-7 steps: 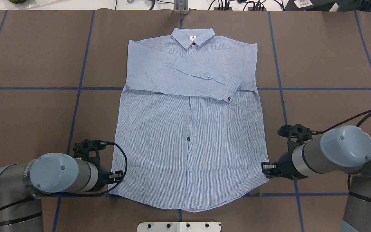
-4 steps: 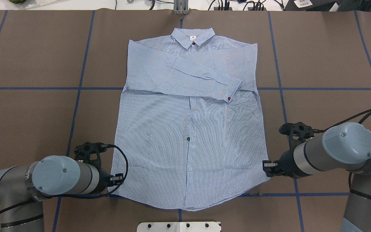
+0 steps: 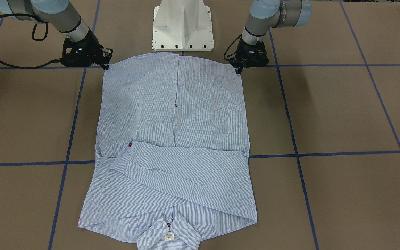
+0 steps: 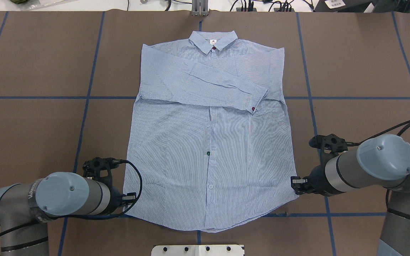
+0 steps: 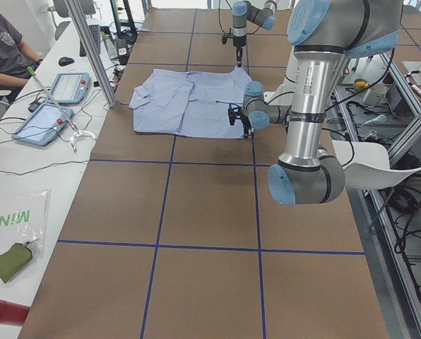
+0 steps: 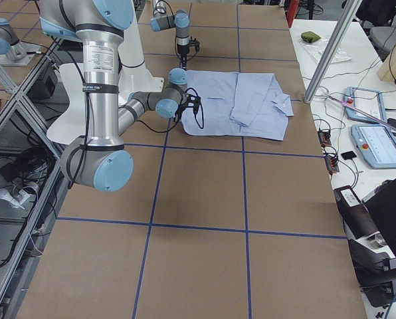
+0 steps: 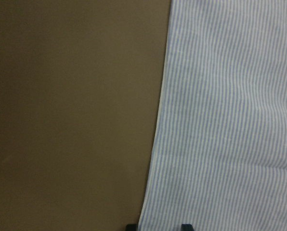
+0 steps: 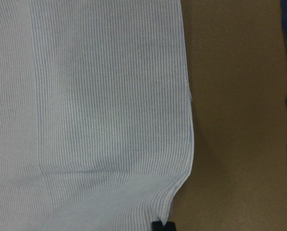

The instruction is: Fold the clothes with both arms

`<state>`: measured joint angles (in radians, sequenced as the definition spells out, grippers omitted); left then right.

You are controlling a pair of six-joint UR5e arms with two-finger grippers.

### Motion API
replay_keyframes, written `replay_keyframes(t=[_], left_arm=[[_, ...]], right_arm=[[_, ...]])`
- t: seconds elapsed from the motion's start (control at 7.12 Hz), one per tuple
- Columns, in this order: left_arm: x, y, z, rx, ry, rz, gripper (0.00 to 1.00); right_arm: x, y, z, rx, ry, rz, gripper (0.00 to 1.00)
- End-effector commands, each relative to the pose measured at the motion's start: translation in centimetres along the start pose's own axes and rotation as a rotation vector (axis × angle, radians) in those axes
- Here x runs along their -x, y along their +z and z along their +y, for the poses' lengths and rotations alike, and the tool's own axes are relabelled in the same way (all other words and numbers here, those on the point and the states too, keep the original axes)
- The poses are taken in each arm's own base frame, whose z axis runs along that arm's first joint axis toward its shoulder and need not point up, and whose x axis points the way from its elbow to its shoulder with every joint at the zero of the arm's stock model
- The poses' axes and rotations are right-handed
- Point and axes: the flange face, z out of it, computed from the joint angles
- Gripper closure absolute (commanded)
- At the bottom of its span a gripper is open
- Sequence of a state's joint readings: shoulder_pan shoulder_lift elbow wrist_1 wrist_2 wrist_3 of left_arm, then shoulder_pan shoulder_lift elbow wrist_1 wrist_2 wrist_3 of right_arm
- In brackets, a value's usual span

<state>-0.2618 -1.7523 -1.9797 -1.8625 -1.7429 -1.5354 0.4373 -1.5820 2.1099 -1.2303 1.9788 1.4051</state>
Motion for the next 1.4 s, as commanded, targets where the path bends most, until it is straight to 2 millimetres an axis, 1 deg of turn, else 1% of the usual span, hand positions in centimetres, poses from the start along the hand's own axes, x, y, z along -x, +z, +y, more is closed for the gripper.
replay_keyframes(t=[0.0, 0.14, 0.28, 0.7, 0.84, 0.98, 1.12, 1.26], left_arm=[[0.2, -0.8, -0.3, -0.005, -0.004, 0.007, 1.0], [1.2, -0.5, -0.4, -0.003, -0.006, -0.009, 1.0], [1.3, -0.5, -0.7, -0.004, -0.002, -0.012, 1.0], [1.2, -0.8, -1.1, -0.01, 0.003, -0.007, 1.0], [0.9, -1.8, -1.1, -0.012, 0.007, 0.013, 1.0], [0.6, -3.3, -1.4, -0.023, 0.024, 0.038, 1.0], [-0.1, -5.2, -1.2, -0.027, 0.031, 0.074, 1.0], [-0.8, -8.0, -0.7, -0.031, 0.041, 0.125, 1.0]], right_arm=[[-0.3, 0.0, 0.0, 0.0, 0.003, 0.004, 1.0], [-0.5, -0.2, -0.5, -0.003, 0.012, 0.004, 1.0], [-0.8, -0.4, -0.9, -0.002, 0.019, 0.003, 1.0], [-1.6, -2.3, -2.7, 0.014, 0.058, -0.02, 1.0], [-1.7, -2.3, -2.9, 0.013, 0.061, -0.02, 1.0], [-1.6, -2.6, -3.0, 0.014, 0.063, -0.025, 1.0], [-1.5, -2.9, -3.2, 0.017, 0.063, -0.032, 1.0], [-1.4, -3.5, -3.4, 0.02, 0.064, -0.047, 1.0]])
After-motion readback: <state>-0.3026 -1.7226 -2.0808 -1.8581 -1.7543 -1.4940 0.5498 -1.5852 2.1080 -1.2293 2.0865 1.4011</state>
